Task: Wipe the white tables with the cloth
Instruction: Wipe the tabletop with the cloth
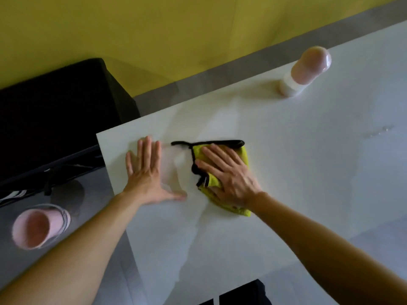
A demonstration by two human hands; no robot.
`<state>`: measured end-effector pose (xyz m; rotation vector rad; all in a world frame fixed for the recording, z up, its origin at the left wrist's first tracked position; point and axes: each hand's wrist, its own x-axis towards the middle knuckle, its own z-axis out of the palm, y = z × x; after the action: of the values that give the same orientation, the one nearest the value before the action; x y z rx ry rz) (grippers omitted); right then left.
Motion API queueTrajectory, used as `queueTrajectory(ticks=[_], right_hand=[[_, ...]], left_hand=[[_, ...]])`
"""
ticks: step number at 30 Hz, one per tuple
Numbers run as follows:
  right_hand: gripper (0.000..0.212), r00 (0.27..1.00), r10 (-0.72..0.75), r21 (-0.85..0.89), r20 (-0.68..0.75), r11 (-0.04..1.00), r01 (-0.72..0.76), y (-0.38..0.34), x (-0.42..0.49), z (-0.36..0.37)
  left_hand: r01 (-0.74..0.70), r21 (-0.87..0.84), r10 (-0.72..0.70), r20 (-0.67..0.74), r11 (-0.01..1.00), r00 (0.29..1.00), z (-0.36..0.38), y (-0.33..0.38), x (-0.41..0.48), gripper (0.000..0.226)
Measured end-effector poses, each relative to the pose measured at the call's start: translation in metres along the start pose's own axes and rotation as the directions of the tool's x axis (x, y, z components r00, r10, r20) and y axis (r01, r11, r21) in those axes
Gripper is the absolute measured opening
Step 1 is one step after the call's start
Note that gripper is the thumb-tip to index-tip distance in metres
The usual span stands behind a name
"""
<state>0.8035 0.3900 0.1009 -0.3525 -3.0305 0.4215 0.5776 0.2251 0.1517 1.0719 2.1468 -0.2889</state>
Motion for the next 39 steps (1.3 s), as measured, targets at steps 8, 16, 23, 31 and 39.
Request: queueTrajectory(ticks=[8,16,23,31,39], right_hand=[[0.075,0.820,0.542,-0.004,-0.184,0.834,-0.552,0.043,0.106,-0.019],[0.072,0.981,0.168,0.013,-0.101,0.986,-0.167,0.053,0.120,-0.010],[0.073,0.856,0.498,0.019,-0.138,0.865,-0.501,0.032,0.117,-0.013],[0.073,0.970,0.236,0.020,-0.056,0.972,-0.235,0.057,-0.017,-0.009],[0.073,0.908,0.399,0.060,-0.129,0.917,-0.394,0.141,-0.118,-0.036]], left_hand=[[-0.020,-0.007,0.021,0.046,1.000,0.999,-0.003,-0.002,-0.001,0.192],[-0.002,0.001,0.002,0.037,1.000,0.999,-0.001,0.001,0.000,0.192],[-0.011,0.007,0.011,-0.005,1.000,1.000,0.003,-0.003,0.000,0.190],[0.152,0.077,-0.157,0.059,0.985,0.986,-0.006,0.024,0.008,0.191],[-0.086,-0.150,0.017,-0.411,0.985,0.912,-0.040,0.172,0.023,0.091]])
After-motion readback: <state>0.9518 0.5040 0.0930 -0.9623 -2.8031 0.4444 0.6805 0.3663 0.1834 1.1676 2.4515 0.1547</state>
